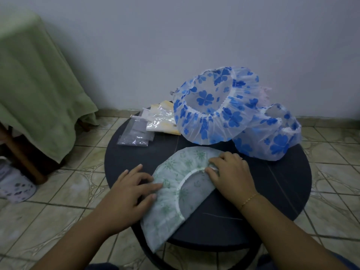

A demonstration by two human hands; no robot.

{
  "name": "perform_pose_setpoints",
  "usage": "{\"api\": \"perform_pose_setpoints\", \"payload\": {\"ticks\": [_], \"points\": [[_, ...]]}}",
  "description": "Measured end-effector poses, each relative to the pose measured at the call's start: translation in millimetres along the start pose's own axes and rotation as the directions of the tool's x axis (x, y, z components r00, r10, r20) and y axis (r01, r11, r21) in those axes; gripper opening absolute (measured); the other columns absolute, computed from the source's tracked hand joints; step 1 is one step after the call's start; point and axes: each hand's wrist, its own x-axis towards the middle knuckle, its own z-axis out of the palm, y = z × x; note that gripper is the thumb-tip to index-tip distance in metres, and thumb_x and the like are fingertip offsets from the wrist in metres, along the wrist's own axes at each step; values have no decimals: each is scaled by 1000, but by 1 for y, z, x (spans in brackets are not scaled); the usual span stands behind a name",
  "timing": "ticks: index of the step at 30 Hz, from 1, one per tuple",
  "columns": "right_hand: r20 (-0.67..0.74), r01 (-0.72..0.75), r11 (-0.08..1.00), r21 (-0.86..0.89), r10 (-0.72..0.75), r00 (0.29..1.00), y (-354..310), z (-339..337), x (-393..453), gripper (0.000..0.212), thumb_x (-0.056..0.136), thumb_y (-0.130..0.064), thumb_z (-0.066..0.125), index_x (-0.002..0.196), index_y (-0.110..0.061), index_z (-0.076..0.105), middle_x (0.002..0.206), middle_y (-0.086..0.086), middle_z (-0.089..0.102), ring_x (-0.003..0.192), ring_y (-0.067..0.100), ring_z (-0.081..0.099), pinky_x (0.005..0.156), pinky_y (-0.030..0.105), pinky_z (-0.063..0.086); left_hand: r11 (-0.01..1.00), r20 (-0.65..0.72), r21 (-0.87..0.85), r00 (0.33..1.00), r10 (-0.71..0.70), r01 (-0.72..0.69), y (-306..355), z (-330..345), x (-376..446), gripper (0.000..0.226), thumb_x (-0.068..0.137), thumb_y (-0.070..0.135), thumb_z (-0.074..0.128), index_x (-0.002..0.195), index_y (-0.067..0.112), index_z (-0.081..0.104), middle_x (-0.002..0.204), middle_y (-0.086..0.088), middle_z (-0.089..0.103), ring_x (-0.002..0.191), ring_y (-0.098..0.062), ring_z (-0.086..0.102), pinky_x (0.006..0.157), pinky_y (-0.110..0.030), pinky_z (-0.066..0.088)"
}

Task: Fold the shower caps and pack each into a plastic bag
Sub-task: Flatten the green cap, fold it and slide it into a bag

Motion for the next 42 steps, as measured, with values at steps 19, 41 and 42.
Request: {"api": "perform_pose_setpoints", "payload": {"ticks": [19, 41, 42], "points": [[102, 162, 927, 339, -208, 973, 10, -33, -14, 25, 86, -18, 63, 110, -22, 69, 110, -10, 56, 110, 10, 45, 97, 32, 41, 963, -18, -42, 964, 266, -266, 33, 22, 31, 43, 78, 69, 42, 99, 35, 59, 143, 14, 42, 140, -3, 23, 113, -21, 3], [79, 450, 809, 378, -513, 855, 19, -48, -115, 24, 88, -31, 58, 101, -16, 72, 102, -6, 65, 98, 8, 58, 79, 31, 51, 881, -26, -135, 890, 455, -454, 78, 25, -4, 38, 77, 61, 59, 97, 32, 74, 98, 19, 61, 93, 5, 55, 70, -25, 54], [69, 422, 812, 403, -487, 871, 18, -49, -115, 23, 89, -30, 57, 100, -16, 73, 99, -6, 65, 96, 6, 58, 79, 30, 51, 884, -24, -141, 894, 446, -445, 78, 25, -3, 39, 76, 62, 59, 98, 33, 74, 98, 20, 60, 93, 5, 55, 71, -25, 54]]}}
